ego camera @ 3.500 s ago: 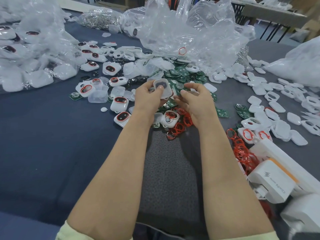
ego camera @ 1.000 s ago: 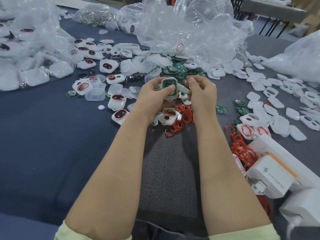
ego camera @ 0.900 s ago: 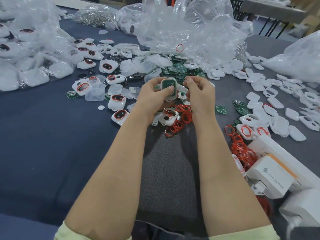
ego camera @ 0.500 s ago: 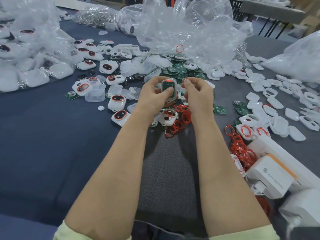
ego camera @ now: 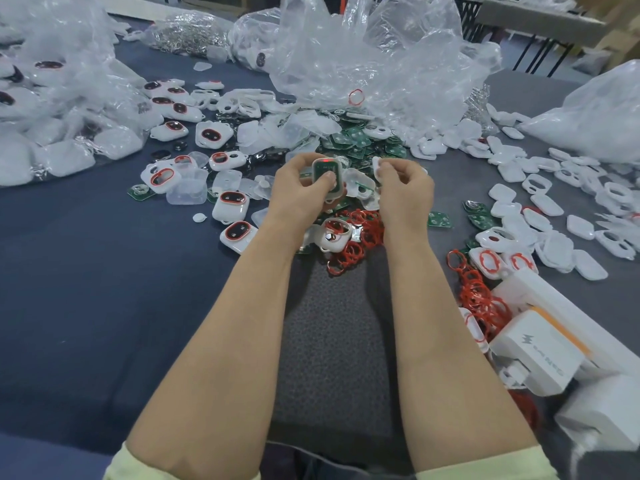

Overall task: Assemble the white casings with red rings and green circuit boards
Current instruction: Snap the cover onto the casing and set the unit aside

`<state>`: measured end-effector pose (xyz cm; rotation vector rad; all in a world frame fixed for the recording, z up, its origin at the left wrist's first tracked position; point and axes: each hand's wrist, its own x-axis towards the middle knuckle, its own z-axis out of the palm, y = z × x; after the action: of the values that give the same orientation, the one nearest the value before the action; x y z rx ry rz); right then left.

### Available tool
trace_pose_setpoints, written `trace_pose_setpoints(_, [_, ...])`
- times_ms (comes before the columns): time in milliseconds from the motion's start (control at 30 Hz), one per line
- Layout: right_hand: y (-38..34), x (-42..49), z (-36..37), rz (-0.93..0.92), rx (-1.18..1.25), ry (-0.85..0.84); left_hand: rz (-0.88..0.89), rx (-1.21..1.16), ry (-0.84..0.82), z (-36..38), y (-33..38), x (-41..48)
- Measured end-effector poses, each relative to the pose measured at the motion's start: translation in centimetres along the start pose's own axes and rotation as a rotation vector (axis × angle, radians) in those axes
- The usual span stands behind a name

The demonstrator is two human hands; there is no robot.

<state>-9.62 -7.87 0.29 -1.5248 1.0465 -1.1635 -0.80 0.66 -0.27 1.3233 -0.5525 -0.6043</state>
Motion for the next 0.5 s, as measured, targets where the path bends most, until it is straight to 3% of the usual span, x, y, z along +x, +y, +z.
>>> trace_pose_setpoints(100, [0.4,0.9,-1.2,0.034,0.001,0.22,-0.012,-0.029,0.046,-0.1,0.0,0.0])
trace_pose_setpoints(167, [0.6,1.3,-1.9,0.075,-0.026,0.28,-0.035,-0.091,0.074,0.0,0.1,0.0])
trace_pose_setpoints(300, [0.8,1.3,-1.8,0.028,-0.218,0.176,-0.078,-0.242,0.115,0.3,0.3,0.0])
trace_pose_setpoints(500, [0.9,1.0,-1.2,-0.107,-0.46,-0.005,-0.055,-0.201,0.157,0.4,0.4,0.1])
